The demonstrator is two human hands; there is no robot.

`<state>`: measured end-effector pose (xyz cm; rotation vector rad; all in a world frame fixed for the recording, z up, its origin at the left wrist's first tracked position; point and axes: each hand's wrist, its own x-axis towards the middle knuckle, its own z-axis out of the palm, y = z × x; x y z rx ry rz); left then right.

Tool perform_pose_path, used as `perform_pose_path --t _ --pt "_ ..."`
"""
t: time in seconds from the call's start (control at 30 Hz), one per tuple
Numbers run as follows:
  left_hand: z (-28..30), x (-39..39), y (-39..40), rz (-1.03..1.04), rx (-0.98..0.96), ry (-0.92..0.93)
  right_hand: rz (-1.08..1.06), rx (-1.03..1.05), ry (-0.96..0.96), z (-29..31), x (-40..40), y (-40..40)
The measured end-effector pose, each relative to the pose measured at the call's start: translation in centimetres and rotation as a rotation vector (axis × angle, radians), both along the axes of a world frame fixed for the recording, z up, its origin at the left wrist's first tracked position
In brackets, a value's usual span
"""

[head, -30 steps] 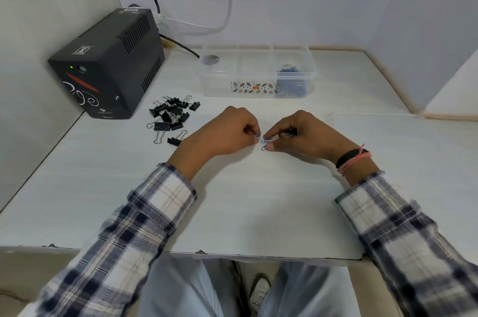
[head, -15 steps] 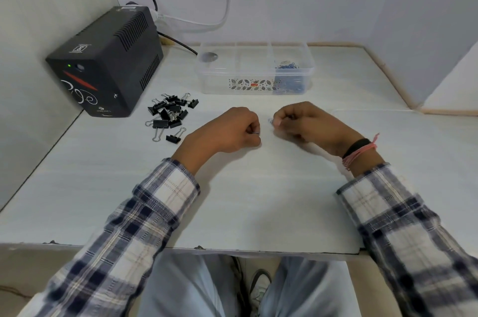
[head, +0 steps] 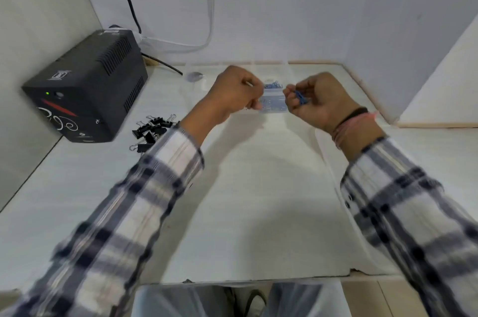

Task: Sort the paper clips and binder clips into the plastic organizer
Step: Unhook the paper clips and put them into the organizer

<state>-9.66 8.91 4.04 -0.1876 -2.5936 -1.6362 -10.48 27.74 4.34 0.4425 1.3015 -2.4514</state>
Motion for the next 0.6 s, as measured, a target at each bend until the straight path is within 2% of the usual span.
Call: perform_pose_path --t 0.1,0.2,0.37,0.6 --pt "2.2 -3.9 1.6 0.060 0.005 -0.033 -0.075 0.114 0.040 2.6 -3.4 -0.6" --pt "3.5 -6.6 3.1 0.076 -0.002 -0.142 -0.091 0.225 0.043 3.7 -6.4 -1.3" --pt "3.8 -7.9 4.0 0.032 0.008 -0.293 0.079 0.381 0.023 4.1 -8.1 -2.0" --pt "4.0 -6.2 2.3 0.038 0.047 -0.250 0.180 0.217 0.088 4.3 -7.3 -0.4"
